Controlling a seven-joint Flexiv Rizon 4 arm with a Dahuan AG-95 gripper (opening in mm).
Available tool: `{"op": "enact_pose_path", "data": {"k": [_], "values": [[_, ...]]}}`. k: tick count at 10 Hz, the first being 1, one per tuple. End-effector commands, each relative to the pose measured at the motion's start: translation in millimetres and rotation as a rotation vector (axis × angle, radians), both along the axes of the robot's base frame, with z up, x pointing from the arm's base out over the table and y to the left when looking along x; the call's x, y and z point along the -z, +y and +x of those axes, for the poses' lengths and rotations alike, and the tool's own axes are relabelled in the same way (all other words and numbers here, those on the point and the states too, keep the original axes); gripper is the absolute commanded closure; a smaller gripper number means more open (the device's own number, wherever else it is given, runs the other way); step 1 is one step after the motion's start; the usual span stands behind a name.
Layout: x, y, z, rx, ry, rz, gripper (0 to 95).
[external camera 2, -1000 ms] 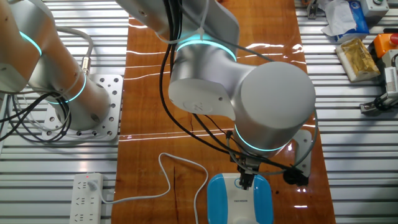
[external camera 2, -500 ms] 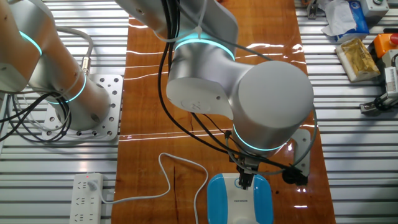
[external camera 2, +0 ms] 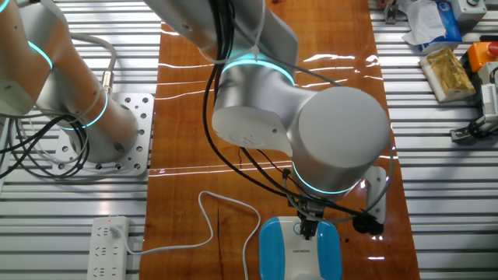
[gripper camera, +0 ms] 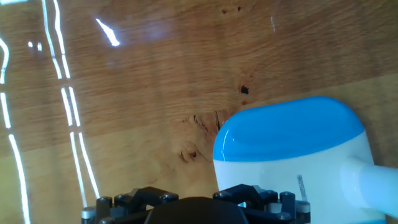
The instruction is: Turn on the desk lamp by pressing the button
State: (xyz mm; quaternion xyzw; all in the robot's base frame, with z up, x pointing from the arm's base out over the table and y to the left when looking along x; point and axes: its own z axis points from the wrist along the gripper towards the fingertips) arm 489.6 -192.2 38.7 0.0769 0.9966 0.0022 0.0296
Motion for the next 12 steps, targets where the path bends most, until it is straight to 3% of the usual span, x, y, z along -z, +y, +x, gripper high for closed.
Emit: {"op": "enact_pose_path", "data": {"k": [1, 5, 10, 12], "values": [[-2.9, 1.6, -2.4, -0.001, 0.004, 0.003, 0.0], [-1.5, 9.2, -6.6, 0.001, 0.005, 0.002, 0.0], [-1.4, -0.2, -22.2, -0.006, 0.002, 0.005, 0.0], [-1.4, -0.2, -22.2, -0.007, 0.001, 0.006, 0.0]]}}
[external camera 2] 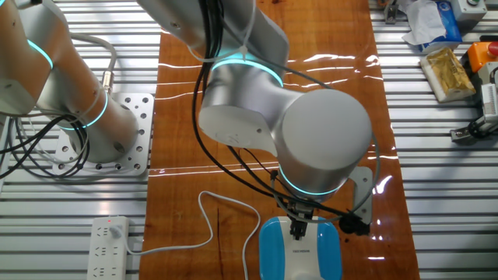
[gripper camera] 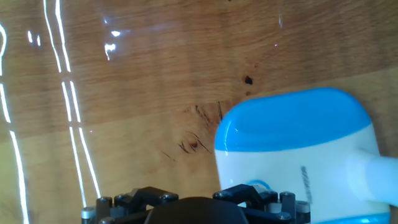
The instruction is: Turn on the desk lamp by pressing the button
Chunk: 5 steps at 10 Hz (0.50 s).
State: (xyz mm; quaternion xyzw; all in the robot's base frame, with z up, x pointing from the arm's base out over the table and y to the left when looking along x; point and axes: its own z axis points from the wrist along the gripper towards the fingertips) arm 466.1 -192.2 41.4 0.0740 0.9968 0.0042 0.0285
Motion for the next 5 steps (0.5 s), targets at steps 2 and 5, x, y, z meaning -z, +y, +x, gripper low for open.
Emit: {"op": "enact_pose_path", "data": {"k": [2, 5], "values": [[1.4, -0.2, 1.3, -0.002, -0.001, 0.003, 0.0], [5.9, -0.7, 1.9, -0.005, -0.001, 0.001, 0.0]]}}
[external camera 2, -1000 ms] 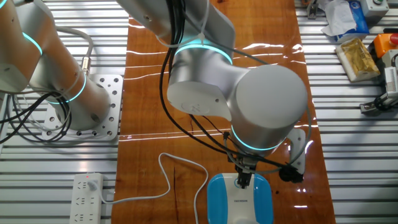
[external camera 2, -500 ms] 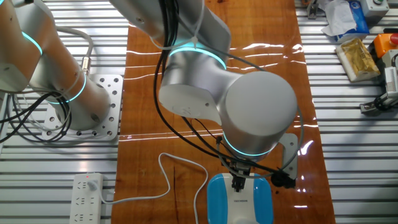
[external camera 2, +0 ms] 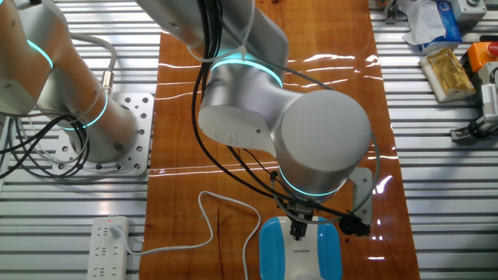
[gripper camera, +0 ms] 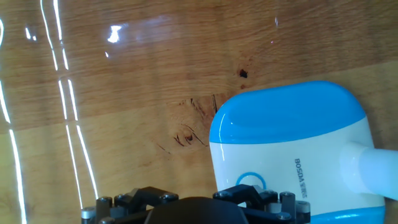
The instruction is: Turn on the desk lamp by pressing the button
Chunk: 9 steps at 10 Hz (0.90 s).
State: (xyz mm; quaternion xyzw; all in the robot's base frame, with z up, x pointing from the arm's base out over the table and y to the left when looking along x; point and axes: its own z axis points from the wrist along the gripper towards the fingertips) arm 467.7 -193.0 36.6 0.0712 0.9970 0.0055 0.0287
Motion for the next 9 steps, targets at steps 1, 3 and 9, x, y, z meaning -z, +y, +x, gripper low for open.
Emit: {"op": "enact_pose_path", "data": {"k": [1, 3, 9], "values": [[2.4, -0.1, 0.4, -0.003, 0.0, -0.001, 0.0], [3.8, -0.3, 0.6, -0.004, 0.0, -0.002, 0.0], [4.1, -0.5, 1.0, -0.004, -0.002, 0.001, 0.0]]}}
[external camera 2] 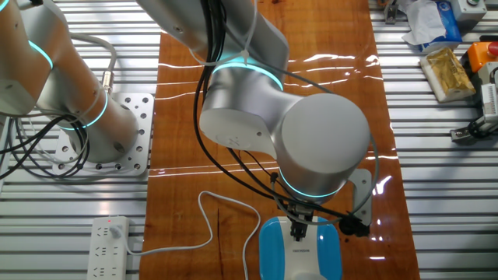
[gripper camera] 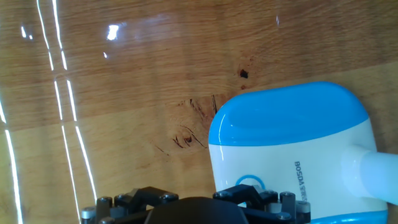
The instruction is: Turn on the desk lamp by pressing the button
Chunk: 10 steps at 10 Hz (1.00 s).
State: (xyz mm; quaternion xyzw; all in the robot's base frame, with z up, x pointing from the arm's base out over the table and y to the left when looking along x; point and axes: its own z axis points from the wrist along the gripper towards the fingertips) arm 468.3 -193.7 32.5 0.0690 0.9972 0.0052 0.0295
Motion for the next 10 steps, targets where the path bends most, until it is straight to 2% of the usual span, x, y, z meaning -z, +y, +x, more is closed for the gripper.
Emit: {"op": "enact_pose_path", "data": {"k": [1, 10], "values": [[0.0, -0.2, 0.5, 0.0, -0.001, 0.003, 0.0], [-0.1, -1.0, 4.5, -0.012, -0.001, 0.009, 0.0]]}}
